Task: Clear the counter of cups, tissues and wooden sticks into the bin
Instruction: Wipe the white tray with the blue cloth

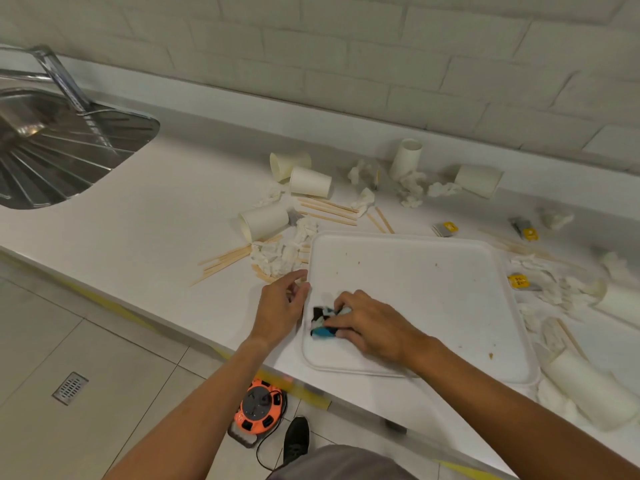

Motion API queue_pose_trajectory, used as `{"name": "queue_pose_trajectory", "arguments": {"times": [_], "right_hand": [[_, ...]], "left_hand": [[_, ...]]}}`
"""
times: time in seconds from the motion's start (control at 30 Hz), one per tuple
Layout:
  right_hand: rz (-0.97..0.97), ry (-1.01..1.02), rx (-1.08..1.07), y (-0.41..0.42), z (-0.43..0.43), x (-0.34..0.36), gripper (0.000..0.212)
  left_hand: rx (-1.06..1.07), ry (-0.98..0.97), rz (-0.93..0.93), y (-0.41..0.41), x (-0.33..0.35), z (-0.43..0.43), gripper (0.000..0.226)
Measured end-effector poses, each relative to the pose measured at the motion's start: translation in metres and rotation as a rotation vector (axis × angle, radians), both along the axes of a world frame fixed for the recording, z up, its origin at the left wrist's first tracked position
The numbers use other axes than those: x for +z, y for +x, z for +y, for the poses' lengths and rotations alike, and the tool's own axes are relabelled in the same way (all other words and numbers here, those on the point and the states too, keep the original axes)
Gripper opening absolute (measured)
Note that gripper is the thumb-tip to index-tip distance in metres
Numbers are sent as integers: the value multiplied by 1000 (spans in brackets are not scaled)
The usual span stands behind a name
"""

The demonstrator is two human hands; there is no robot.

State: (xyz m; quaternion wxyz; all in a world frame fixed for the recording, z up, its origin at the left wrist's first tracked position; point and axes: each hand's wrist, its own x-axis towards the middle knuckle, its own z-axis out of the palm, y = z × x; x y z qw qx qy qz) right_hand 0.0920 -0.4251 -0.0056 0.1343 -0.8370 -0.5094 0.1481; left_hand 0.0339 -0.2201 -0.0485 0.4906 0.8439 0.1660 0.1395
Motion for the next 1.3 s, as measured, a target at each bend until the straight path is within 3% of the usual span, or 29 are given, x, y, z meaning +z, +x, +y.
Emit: {"name": "queue_pose_trajectory", "arguments": {"times": [0.17,0.37,0.47,0.7,0.9,1.13,1.2,1.3], "right_hand": [[-58,55,-236,14,3,-6,34],[79,-28,106,-10,-27,1,40],[136,-66,125,-4,-43,5,36],[149,38,-156,18,-37,-2,30],[49,113,-249,15,6,-8,34],[-14,171,-601,64,26,-8,30],[-25,154,-604,64,27,-7,30],[30,137,-426,43,22,-6,32]], "left_hand": [[-5,-38,15,0,2,-1,27],[-14,-59,6,0,3,-1,26],[-25,-67,8,-1,5,-1,28],[-66,-124,62,1,8,1,35],[-158,-155,100,5,14,8,33],[-177,-226,115,4,15,10,35],[-190,-271,131,4,15,12,38],[-212,-310,140,6,14,15,44]]}}
